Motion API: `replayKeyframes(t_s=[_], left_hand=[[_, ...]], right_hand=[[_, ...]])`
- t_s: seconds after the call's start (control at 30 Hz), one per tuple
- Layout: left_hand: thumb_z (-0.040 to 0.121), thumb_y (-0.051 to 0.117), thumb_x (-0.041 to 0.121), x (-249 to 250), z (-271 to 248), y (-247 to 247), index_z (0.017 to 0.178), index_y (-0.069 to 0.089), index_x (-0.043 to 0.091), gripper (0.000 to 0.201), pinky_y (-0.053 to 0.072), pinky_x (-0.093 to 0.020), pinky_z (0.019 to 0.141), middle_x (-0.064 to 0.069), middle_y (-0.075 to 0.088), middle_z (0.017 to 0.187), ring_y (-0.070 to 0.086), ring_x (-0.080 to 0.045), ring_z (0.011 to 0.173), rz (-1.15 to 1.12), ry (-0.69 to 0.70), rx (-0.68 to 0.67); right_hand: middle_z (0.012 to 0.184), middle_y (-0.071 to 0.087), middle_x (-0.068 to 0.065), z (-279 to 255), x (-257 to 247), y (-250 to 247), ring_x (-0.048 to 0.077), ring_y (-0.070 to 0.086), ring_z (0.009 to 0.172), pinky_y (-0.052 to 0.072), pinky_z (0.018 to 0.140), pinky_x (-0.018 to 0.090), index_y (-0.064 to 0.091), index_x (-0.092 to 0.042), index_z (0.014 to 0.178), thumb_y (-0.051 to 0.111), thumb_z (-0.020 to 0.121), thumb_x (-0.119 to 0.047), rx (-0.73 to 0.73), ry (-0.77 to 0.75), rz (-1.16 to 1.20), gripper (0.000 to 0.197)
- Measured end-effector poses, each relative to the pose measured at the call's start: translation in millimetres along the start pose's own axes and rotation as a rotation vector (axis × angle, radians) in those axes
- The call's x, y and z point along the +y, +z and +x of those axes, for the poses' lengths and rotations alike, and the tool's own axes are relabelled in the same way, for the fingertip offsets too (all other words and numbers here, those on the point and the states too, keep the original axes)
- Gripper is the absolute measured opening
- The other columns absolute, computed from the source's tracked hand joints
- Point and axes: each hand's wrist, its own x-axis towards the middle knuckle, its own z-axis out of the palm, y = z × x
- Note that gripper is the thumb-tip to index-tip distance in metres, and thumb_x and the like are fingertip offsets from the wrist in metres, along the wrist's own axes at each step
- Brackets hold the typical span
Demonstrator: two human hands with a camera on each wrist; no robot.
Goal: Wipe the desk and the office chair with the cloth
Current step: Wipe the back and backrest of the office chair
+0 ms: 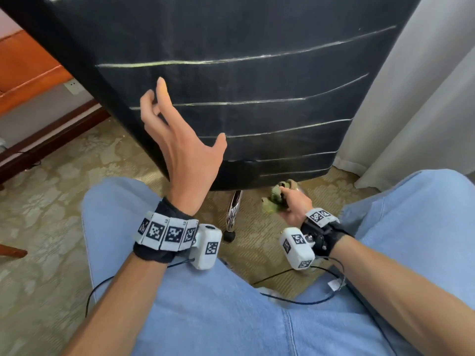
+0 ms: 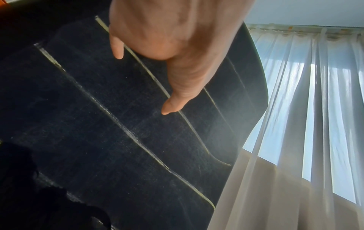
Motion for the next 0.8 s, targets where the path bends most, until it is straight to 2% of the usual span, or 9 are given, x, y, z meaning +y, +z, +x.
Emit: replayKeyframes(t_s=[0.07,0.2,0.33,0.4,0.5,0.6,0.63,0.7,0.8], left_hand=[[0.067,0.092,0.034,0.2,0.6,4.7,0.159,0.020,0.003,0.121,0.027,-0.020,0.120,-0.021,0.017,0.159,0.026,-0.016,0.140,-0.003,-0.026,0.001],[0.068,0.093,0.034,-3.0,-1.6,11.2,0.161,0.016,0.004,0.124,0.025,-0.022,0.121,-0.022,0.013,0.164,0.026,-0.025,0.147,0.012,-0.043,-0.010],[0.069,0.093,0.034,-5.2,-1.0,10.6,0.162,0.014,0.003,0.126,0.028,-0.031,0.125,-0.023,0.011,0.164,0.023,-0.026,0.149,0.029,-0.029,-0.032],[0.070,0.092,0.035,-7.3,-0.6,8.4,0.162,0.015,0.003,0.124,0.030,-0.035,0.124,-0.023,0.012,0.164,0.023,-0.026,0.149,0.044,-0.011,-0.035],[0.071,0.092,0.036,-10.1,-0.2,6.7,0.162,0.016,0.003,0.123,0.028,-0.033,0.125,-0.023,0.013,0.164,0.020,-0.019,0.147,0.059,0.005,-0.040],[0.071,0.091,0.037,-12.8,1.1,6.9,0.162,0.017,0.003,0.122,0.023,-0.026,0.124,-0.022,0.014,0.164,0.018,-0.012,0.144,0.067,0.009,-0.033],[0.071,0.090,0.037,-13.6,1.3,7.2,0.162,0.017,0.003,0.121,0.021,-0.022,0.123,-0.022,0.015,0.164,0.017,-0.011,0.144,0.069,0.009,-0.030],[0.072,0.089,0.037,-14.2,1.2,7.6,0.162,0.017,0.003,0.120,0.016,-0.018,0.121,-0.021,0.014,0.164,0.015,-0.010,0.143,0.068,0.004,-0.028],[0.075,0.086,0.037,-14.0,2.1,8.1,0.162,0.017,0.003,0.116,0.020,-0.022,0.121,-0.021,0.015,0.164,0.019,-0.015,0.146,0.067,0.006,-0.026]], right_hand=[[0.102,0.069,0.020,10.7,-1.7,-3.4,0.034,0.074,0.083,0.061,0.085,0.057,0.059,-0.004,0.113,0.072,0.093,-0.004,0.069,0.065,-0.024,0.024],[0.116,0.069,0.024,29.9,9.8,-2.0,0.030,0.073,0.088,0.063,0.081,0.047,0.062,-0.006,0.110,0.065,0.095,-0.009,0.030,0.076,-0.129,0.016],[0.118,0.071,0.023,75.8,23.4,12.9,0.040,0.074,0.092,0.062,0.076,0.057,0.059,-0.002,0.124,0.067,0.088,-0.010,0.041,0.116,0.013,0.038],[0.122,0.069,0.024,53.7,16.0,32.4,0.044,0.072,0.101,0.062,0.074,0.052,0.060,-0.002,0.128,0.063,0.093,-0.014,-0.047,0.222,0.076,0.037],[0.105,0.068,0.020,-5.5,-10.2,59.0,0.036,0.066,0.115,0.056,0.088,0.044,0.062,0.003,0.109,0.048,0.108,-0.014,-0.167,0.245,0.238,0.022],[0.119,0.070,0.021,-35.7,-21.4,69.8,0.036,0.068,0.115,0.061,0.086,0.045,0.062,0.005,0.125,0.054,0.106,-0.014,-0.334,0.239,0.216,0.028],[0.123,0.069,0.023,-42.0,-21.0,70.5,0.037,0.069,0.113,0.063,0.082,0.047,0.060,0.003,0.129,0.057,0.103,-0.011,-0.399,0.197,0.178,0.030],[0.117,0.072,0.018,-51.2,-15.3,66.7,0.031,0.073,0.104,0.063,0.082,0.046,0.065,-0.003,0.122,0.068,0.095,-0.003,-0.421,-0.088,-0.092,0.028],[0.109,0.071,-0.001,-61.7,-9.8,51.5,0.015,0.068,0.101,0.057,0.089,0.033,0.069,-0.015,0.111,0.079,0.083,-0.005,-0.384,-0.886,-0.789,0.031]])
